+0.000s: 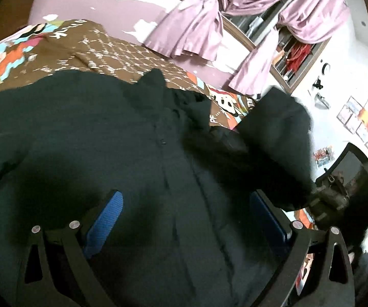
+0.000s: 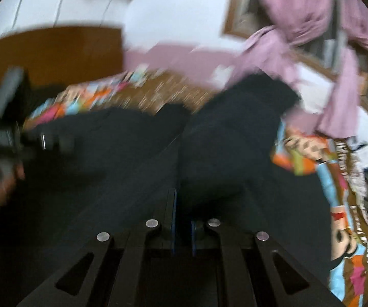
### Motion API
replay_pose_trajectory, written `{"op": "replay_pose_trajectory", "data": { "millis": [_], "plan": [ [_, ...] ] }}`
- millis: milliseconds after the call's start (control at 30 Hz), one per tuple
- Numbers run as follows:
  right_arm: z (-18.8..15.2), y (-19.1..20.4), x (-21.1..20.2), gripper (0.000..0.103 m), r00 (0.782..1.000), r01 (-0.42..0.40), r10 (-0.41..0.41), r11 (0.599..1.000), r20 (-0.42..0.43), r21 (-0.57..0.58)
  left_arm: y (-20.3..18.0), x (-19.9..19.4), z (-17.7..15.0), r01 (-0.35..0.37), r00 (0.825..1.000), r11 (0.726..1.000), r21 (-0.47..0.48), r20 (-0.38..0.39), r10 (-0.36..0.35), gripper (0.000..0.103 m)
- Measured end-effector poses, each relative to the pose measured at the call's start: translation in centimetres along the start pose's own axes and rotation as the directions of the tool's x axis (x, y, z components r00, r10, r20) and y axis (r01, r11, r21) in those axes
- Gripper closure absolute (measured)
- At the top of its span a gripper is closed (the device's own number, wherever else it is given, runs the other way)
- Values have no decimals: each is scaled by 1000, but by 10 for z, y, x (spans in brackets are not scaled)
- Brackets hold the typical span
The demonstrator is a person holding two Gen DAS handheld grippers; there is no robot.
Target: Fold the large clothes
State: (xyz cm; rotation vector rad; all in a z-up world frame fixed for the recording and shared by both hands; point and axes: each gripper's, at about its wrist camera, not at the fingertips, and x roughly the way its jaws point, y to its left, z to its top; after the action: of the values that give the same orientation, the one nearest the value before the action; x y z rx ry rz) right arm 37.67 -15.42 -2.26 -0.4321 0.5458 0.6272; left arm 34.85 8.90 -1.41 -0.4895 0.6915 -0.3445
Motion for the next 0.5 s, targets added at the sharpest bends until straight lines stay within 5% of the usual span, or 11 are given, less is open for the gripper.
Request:
{"op": "replay_pose_trajectory", "data": {
  "millis": [133,200,267,367,500],
  "plan": [
    [-20,39,53,75,980,-85,81,996,-181,-13,14,-9,-10,33,999,999,-43,-32,-34,6],
    [-28,49,55,43,976,-120,118,993,-185,0,19,-5,-12,67,996,995,-75,-60,-72,6],
    [-34,54,45,25,977,-147,145,989,-156,3,20,-1,-10,107,990,990,-97,-82,-115,6],
    [-39,60,32,24,983,-130,126,991,-135,-19,14,14,-6,140,976,985,-100,-151,-154,5],
    [-64,46,7,24,989,-89,89,996,-114,4,13,38,-6,48,969,996,-75,-239,-65,6]
  ]
}}
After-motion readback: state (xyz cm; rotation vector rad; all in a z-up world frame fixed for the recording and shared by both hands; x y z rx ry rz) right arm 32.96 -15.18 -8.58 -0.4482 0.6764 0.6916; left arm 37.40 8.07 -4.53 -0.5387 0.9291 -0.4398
